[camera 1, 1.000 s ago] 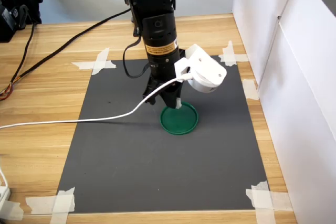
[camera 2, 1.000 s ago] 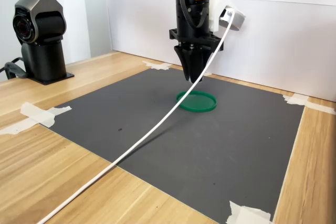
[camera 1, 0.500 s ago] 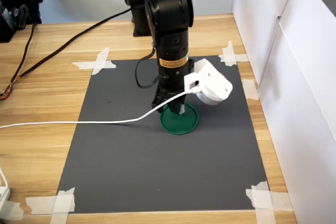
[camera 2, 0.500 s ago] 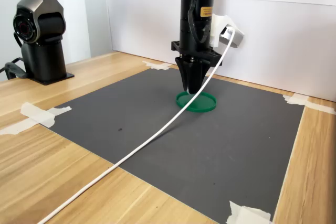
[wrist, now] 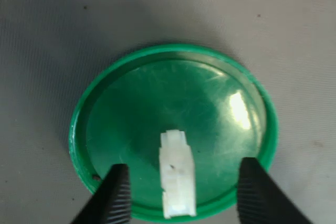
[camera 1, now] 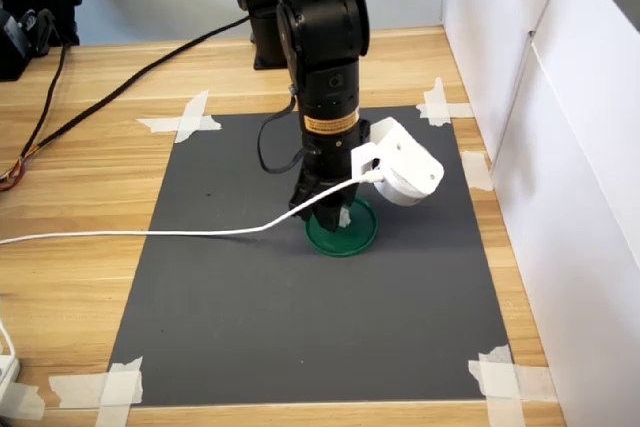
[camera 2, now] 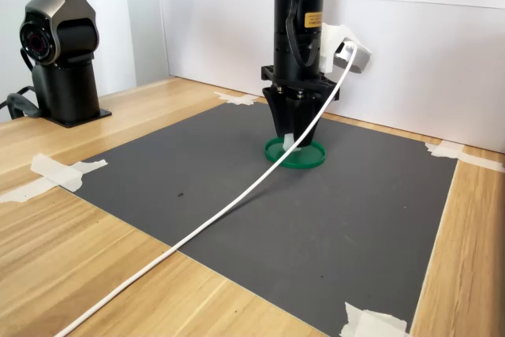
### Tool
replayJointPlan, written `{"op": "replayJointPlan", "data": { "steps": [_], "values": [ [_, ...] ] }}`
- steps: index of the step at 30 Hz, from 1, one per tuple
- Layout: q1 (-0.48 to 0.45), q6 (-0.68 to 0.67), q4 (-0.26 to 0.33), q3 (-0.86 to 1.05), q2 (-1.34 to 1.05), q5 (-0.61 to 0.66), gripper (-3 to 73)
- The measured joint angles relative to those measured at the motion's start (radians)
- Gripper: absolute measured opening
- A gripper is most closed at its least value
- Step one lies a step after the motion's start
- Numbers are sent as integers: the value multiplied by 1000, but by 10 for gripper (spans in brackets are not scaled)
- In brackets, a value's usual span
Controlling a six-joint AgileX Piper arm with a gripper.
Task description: Grasp a white terminal and put it in the green lid.
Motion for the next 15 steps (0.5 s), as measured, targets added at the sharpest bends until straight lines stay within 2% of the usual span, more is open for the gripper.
{"op": "replayJointPlan", "data": {
  "steps": [4,7,9,11,14,15],
  "values": [
    [0,17,0,1,-91,-38,570],
    [0,39,4,1,-191,-74,517],
    [-2,55,23,1,-259,-101,420],
    [-14,64,71,2,-328,-125,282],
    [-56,82,187,7,-440,-150,78],
    [-78,87,233,7,-478,-155,38]
  ]
}}
